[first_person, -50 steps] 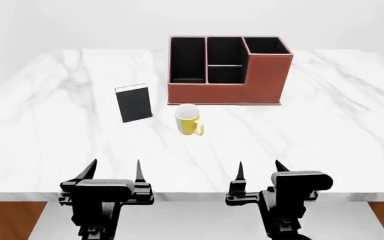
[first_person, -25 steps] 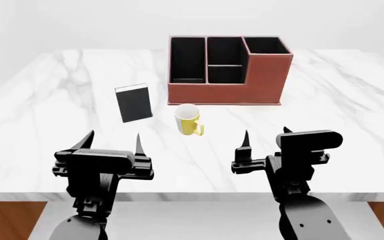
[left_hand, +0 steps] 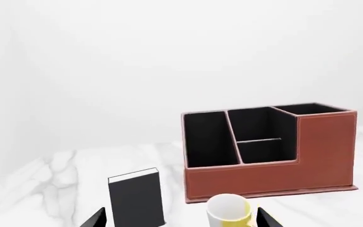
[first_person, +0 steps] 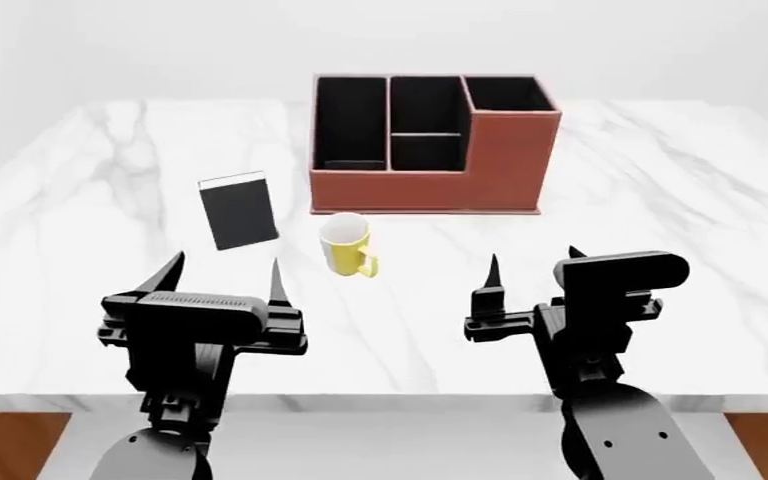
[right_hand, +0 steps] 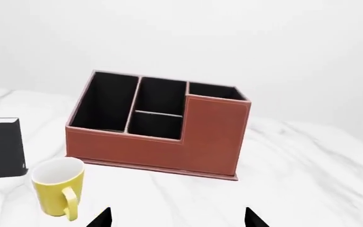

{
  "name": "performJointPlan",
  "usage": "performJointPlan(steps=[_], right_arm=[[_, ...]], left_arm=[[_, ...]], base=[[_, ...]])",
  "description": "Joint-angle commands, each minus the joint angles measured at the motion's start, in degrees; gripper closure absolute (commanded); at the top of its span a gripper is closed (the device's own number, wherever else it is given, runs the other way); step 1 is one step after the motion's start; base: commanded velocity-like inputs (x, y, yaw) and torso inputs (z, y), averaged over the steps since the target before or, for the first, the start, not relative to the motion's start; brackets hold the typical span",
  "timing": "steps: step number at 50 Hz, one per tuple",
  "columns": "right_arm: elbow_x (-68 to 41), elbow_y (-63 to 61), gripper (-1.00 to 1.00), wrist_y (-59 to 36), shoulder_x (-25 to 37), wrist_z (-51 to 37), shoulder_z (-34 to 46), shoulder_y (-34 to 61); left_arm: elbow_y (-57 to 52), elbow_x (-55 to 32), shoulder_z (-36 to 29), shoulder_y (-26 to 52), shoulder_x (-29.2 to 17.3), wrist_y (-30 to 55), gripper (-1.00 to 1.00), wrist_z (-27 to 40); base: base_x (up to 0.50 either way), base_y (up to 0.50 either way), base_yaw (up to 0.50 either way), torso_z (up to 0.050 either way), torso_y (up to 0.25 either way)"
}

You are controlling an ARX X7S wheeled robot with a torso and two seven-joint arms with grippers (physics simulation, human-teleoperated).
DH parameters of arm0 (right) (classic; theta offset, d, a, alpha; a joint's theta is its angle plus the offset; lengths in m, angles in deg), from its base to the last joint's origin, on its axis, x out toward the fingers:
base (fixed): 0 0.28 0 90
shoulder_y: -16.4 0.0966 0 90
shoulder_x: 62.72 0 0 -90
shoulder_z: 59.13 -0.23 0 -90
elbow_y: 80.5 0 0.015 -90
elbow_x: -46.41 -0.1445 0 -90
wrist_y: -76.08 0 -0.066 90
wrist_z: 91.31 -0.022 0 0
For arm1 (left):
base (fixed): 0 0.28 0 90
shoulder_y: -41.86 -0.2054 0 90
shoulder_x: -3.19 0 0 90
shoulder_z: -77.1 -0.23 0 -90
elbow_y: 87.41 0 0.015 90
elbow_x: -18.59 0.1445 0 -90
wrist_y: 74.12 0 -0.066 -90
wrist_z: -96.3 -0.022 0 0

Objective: Pick up the yellow and white mug and place it to the right of the caddy.

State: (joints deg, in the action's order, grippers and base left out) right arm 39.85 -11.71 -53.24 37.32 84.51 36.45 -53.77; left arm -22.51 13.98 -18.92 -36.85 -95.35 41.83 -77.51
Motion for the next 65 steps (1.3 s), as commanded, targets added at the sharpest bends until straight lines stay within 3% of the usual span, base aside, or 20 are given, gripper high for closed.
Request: performJointPlan(steps=[1, 33, 55, 65], right_arm=[[-0.34, -0.44, -1.0, 0.05, 0.5, -0.2, 0.28, -0.07], [-1.34, -2.54, -1.0, -0.57, 1.4, -1.1, 1.06, -0.58], [-2.03, -3.46, -1.0, -0.86, 1.84, -1.9, 1.22, -0.96], [-3.36, -5.65, -1.0, -2.31, 2.66, -1.19, 1.25, -2.15]], left_arm=[[-1.25, -0.17, -0.51, -0.22, -0.56, 0.31, -1.0, 0.75], [-4.04, -1.16, -0.77, -0.87, -2.0, 1.2, -1.0, 2.43], [-5.6, -1.82, -0.96, -1.33, -2.81, 1.81, -1.0, 3.44], [-6.91, -1.79, -1.0, -1.72, -3.11, 2.11, -1.0, 4.28]], base=[[0.25, -0.31, 0.0, 0.0, 0.0], [0.4, -0.27, 0.0, 0.0, 0.0], [0.44, -0.01, 0.0, 0.0, 0.001], [0.02, 0.0, 0.0, 0.0, 0.001]])
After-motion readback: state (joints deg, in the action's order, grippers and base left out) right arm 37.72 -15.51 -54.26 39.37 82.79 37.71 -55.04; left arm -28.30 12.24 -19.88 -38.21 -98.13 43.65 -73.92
